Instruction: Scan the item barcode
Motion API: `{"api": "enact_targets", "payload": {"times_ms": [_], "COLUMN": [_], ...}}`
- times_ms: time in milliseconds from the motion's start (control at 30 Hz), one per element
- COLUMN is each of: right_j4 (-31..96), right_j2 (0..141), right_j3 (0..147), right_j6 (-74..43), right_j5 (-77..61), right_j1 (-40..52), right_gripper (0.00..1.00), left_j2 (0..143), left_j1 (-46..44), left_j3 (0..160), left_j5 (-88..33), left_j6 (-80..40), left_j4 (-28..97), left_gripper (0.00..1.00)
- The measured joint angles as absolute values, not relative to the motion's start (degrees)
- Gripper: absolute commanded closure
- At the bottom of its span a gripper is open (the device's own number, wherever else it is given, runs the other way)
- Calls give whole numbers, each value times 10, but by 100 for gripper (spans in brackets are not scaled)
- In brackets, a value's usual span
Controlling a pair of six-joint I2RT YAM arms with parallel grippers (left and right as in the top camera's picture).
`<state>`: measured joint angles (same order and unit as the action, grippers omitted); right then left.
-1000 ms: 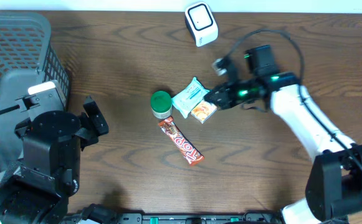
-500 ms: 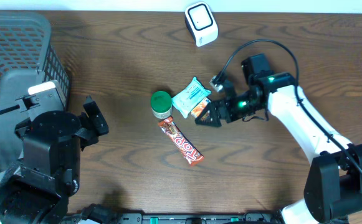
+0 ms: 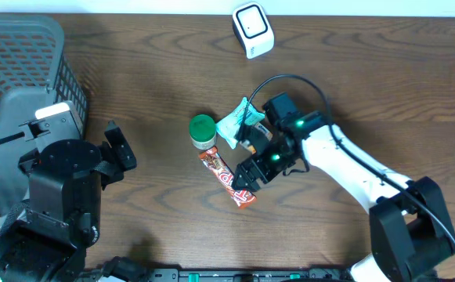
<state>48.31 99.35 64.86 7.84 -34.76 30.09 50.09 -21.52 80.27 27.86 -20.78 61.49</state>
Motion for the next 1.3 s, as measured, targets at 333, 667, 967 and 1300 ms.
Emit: {"api": "enact_targets", "payload": {"times_ms": [333,667,967,1300], "right_j4": [470,472,458,458], "right_j2": [1062,1095,1120,1135], "right_j3": [644,648,663,670], "right_j6": [53,48,25,-13], "right_j5": [-270,-278,-284,-293], "right_j1": [354,357,377,377], "right_gripper": [36,43,84,99], "left_j2": [501,501,501,501], "left_j1": [-215,-215,-215,-215], "left_j3": [803,803,803,803], "left_j5": [278,279,279,279], "left_j6": [-208,-208,-208,-208], "left_j4": [615,615,615,615], "left_gripper": [2,2,2,2]}}
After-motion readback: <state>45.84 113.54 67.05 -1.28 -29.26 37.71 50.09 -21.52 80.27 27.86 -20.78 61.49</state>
